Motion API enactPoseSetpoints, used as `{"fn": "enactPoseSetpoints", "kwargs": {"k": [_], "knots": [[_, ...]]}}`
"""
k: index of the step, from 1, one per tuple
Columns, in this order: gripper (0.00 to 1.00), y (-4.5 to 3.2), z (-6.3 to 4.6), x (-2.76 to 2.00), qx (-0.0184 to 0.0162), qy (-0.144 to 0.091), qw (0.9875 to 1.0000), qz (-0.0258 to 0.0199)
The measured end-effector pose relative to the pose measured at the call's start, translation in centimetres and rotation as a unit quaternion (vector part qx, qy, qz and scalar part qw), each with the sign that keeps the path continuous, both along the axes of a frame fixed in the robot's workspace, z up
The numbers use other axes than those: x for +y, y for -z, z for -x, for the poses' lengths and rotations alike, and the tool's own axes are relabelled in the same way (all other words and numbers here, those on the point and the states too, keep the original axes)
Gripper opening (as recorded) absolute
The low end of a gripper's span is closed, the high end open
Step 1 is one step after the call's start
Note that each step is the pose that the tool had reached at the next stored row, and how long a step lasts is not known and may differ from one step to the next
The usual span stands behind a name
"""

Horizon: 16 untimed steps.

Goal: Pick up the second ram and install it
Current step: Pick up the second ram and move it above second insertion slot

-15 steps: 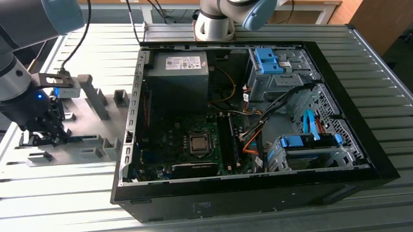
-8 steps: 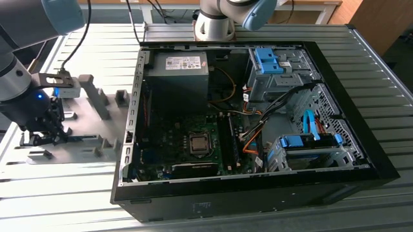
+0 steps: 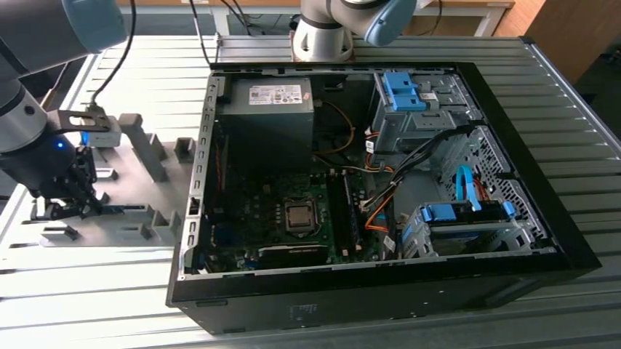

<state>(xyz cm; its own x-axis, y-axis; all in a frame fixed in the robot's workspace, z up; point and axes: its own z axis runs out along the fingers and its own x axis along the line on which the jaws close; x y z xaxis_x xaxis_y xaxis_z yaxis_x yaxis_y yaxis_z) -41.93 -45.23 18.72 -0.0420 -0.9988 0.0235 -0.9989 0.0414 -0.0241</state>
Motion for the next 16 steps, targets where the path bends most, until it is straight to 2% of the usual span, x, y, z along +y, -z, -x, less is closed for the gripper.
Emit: {"fn": "enactPoseSetpoints", "kwargs": {"k": [4, 16], "knots": [[0.14, 0.01, 0.0, -0.04, 0.0001, -0.021, 0.9998, 0.0], [0.14, -0.13, 0.0, -0.04, 0.0, -0.022, 0.9998, 0.0]]}}
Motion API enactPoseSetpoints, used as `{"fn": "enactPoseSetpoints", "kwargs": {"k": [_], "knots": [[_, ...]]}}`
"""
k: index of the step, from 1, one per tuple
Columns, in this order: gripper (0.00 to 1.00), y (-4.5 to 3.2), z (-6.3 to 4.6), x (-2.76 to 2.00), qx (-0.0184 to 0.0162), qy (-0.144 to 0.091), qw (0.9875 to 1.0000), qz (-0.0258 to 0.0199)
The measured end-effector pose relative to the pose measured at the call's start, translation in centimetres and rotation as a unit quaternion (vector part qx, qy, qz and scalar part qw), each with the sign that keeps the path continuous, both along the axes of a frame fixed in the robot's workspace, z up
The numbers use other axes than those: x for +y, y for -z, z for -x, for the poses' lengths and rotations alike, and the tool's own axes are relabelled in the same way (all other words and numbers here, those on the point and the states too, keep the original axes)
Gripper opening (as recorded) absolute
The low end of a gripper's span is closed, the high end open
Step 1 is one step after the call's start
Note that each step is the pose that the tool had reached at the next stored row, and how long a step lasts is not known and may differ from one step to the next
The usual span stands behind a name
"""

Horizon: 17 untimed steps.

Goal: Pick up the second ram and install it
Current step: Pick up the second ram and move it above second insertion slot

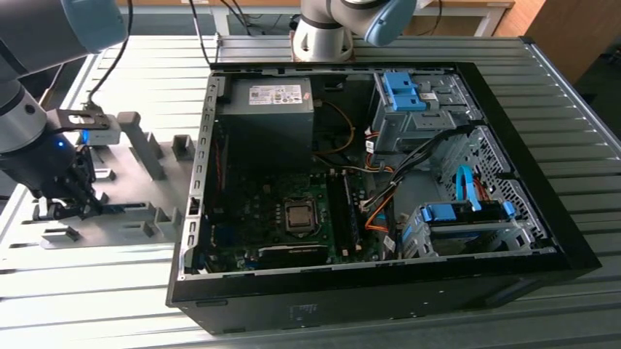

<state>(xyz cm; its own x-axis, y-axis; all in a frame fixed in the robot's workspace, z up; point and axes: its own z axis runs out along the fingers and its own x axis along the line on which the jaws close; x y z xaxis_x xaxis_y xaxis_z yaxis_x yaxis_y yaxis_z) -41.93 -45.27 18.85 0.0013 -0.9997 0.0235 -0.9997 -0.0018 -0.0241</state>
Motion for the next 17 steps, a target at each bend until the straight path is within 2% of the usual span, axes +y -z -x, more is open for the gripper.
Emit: {"fn": "enactPoseSetpoints", "kwargs": {"k": [9, 17], "knots": [[0.14, -1.12, 0.0, 0.0, 0.0001, 0.0, 1.0, 0.0], [0.14, -2.45, 0.0, 0.0, 0.0, 0.0, 1.0, 0.0]]}}
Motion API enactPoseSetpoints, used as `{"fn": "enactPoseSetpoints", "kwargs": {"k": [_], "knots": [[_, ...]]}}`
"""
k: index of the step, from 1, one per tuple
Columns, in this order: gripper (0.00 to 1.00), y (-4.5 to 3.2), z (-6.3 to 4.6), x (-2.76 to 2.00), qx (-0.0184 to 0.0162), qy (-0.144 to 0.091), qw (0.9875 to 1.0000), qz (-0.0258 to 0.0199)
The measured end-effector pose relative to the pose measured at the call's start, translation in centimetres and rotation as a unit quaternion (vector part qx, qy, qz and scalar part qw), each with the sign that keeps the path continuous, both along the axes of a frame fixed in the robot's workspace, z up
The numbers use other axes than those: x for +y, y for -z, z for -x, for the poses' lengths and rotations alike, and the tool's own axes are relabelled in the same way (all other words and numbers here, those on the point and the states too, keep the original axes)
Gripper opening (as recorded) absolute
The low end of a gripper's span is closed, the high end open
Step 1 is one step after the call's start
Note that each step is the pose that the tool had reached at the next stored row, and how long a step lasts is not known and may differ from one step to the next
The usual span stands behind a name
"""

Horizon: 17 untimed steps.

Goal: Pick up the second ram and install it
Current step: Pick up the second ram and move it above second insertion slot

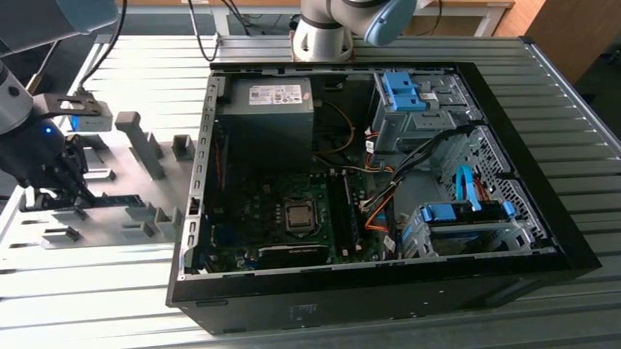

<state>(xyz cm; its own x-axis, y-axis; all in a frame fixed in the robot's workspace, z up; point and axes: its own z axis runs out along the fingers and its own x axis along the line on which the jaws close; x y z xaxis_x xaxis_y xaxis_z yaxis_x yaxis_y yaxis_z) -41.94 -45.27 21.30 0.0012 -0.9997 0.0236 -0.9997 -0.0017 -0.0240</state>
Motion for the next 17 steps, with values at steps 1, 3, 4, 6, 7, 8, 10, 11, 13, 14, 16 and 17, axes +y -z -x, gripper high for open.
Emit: {"fn": "enactPoseSetpoints", "kwargs": {"k": [1, 3, 4, 6, 7, 8, 10, 11, 13, 14, 16, 17], "knots": [[0.14, -0.15, 0.0, 0.0, 0.0, 0.0, 1.0, 0.0], [0.14, -0.44, 0.0, 0.0, 0.0, 0.0, 1.0, 0.0], [0.14, -0.56, 0.0, 0.0, 0.0, 0.0, 1.0, 0.0], [0.14, -0.76, 0.0, 0.0, 0.0, 0.0, 1.0, 0.0], [0.14, -0.86, 0.0, 0.0, 0.0, 0.0, 1.0, 0.0], [0.14, -0.95, 0.0, 0.0, 0.0, 0.0, 1.0, 0.0], [0.14, -1.02, -0.01, 0.0, -0.0002, 0.0, 1.0, -0.0001], [0.14, -1.02, -0.01, 0.0, -0.0002, 0.0, 1.0, -0.0001], [0.14, -1.05, 0.0, 0.0, 0.0, 0.0, 1.0, 0.0], [0.14, -1.05, 0.0, 0.0, 0.0, 0.0, 1.0, 0.0], [0.14, -1.06, 0.0, 0.0, 0.0, 0.0, 1.0, 0.0], [0.14, -1.07, 0.0, 0.0, 0.0, 0.0, 1.0, 0.0]]}}
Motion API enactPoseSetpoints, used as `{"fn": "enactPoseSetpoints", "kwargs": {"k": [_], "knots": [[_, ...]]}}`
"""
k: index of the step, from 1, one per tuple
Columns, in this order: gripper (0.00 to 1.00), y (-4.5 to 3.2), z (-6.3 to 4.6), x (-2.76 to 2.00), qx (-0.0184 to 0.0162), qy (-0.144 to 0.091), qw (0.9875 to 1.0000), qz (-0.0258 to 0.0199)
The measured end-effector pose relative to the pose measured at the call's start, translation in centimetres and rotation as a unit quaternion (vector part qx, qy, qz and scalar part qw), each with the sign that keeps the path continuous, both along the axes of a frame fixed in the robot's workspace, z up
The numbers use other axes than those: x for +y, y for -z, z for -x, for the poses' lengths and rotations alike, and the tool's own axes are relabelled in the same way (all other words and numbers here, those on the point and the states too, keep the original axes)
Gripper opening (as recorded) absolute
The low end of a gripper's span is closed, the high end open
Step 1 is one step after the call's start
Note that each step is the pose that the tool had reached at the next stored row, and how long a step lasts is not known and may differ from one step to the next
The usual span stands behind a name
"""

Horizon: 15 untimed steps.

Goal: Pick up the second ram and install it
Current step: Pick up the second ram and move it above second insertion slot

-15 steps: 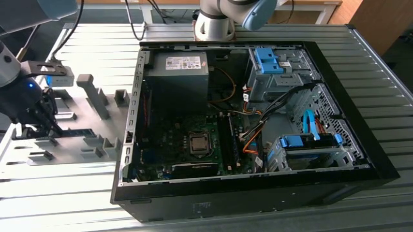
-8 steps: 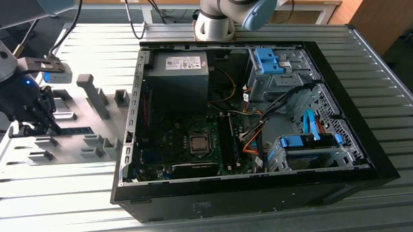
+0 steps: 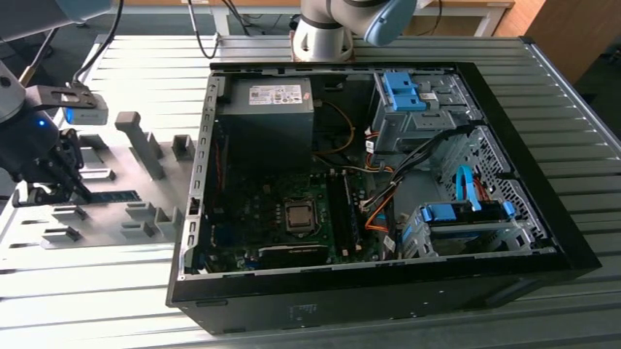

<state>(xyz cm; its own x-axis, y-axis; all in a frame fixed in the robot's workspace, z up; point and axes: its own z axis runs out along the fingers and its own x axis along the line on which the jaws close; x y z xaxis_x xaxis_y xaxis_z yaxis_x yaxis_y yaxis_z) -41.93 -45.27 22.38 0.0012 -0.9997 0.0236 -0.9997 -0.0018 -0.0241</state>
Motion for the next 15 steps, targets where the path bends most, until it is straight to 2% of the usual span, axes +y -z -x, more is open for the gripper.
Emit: {"fn": "enactPoseSetpoints", "kwargs": {"k": [15], "knots": [[0.14, -0.17, 0.0, 0.0, 0.0, 0.0, 1.0, 0.0]]}}
